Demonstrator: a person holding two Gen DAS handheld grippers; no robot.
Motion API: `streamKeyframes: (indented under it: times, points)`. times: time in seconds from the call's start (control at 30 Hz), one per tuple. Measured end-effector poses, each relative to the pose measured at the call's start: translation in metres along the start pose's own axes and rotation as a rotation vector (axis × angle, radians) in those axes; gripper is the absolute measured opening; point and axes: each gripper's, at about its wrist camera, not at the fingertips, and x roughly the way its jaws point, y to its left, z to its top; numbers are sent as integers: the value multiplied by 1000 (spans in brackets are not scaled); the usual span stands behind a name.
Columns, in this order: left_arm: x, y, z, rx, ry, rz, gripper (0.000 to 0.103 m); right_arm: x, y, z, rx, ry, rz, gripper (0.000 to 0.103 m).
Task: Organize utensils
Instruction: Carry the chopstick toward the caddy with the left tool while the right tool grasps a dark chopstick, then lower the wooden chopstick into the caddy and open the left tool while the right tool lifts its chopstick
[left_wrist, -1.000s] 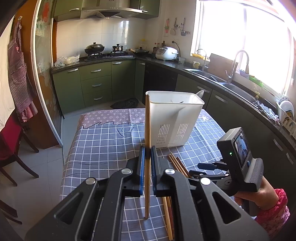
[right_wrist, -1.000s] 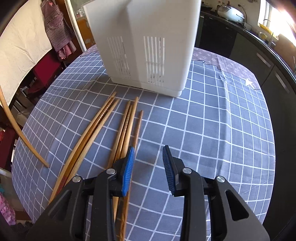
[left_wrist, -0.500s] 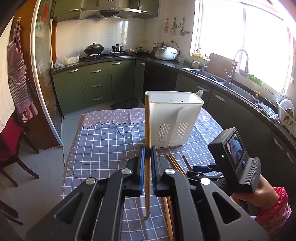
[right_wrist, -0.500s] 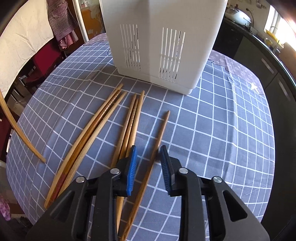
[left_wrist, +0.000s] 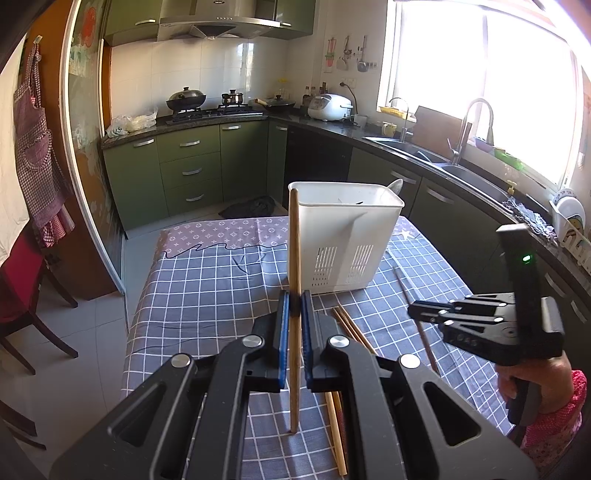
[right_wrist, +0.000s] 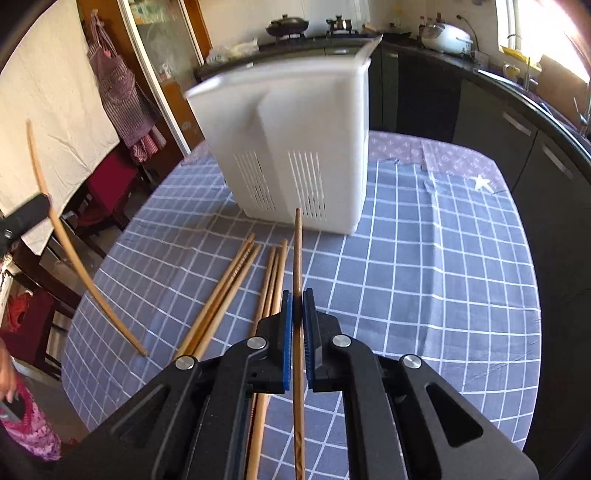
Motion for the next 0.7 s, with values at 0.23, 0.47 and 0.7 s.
streamKeyframes:
  times: [0.23,0.47,0.7]
  points:
    - [-6,-1,-2,8,-9,-2,7,-82,4,-14,4,-201,-9,6]
    - [-11,-2,-4,13,-21,2,7,-113,12,-38,2,-252,-17,6]
    - [-22,-5,-3,21,-49,9,7,-118,10,-43,13,-260,-15,6]
